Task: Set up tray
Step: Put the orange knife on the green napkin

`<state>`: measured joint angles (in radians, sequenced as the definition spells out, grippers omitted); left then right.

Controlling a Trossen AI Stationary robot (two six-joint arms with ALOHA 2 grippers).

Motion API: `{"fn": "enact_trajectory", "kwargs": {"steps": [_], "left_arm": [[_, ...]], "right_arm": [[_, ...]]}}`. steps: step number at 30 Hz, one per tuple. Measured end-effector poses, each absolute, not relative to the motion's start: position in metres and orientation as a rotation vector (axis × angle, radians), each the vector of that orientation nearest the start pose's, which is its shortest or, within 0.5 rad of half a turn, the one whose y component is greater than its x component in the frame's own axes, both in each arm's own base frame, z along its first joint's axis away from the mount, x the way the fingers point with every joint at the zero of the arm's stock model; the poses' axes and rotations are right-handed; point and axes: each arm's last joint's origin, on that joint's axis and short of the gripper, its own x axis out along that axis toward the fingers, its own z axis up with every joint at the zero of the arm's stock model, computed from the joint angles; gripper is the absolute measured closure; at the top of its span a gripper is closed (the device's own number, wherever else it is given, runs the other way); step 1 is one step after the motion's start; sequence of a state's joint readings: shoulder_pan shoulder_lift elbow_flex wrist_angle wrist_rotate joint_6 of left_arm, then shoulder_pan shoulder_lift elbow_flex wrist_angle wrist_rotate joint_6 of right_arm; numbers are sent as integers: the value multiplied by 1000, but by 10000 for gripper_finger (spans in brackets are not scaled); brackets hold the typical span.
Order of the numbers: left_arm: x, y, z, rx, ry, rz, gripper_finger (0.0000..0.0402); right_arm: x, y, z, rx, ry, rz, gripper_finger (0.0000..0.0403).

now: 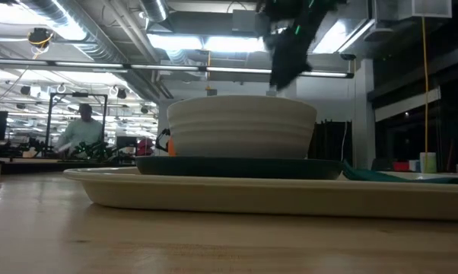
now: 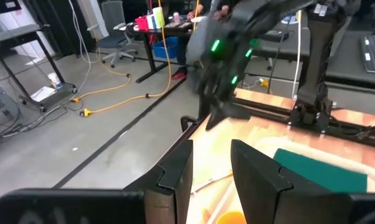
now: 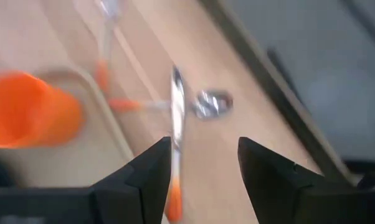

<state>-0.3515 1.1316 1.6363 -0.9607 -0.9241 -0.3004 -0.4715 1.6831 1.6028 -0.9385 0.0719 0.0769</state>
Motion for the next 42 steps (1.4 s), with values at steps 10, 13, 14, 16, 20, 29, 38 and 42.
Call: {"fn": "enact_trajectory", "kwargs": {"steps": [10, 13, 14, 16, 20, 29, 38, 42], "left_arm": [[169, -37, 474, -39, 279, 627, 300], [169, -37, 474, -38, 277, 640, 300], [168, -37, 474, -36, 279, 642, 300], [168, -37, 473, -30, 286, 644, 300], [167, -36, 473, -14, 287, 675, 300], [166, -34, 473, -1, 270, 725, 300], [166, -34, 473, -2, 270, 724, 300], [166, -35, 473, -11, 270, 717, 300]], "right_arm": [[347, -197, 225, 362, 1236, -516, 206], [352, -197, 212, 426, 1261, -444, 183], [352, -197, 208, 445, 1268, -430, 172], [352, -196, 206, 474, 1280, -439, 150], [349, -197, 204, 455, 1313, -506, 117], [352, -195, 204, 462, 1293, -531, 108], [366, -183, 191, 392, 1298, -536, 108], [372, -176, 170, 375, 1385, -501, 108]]}}
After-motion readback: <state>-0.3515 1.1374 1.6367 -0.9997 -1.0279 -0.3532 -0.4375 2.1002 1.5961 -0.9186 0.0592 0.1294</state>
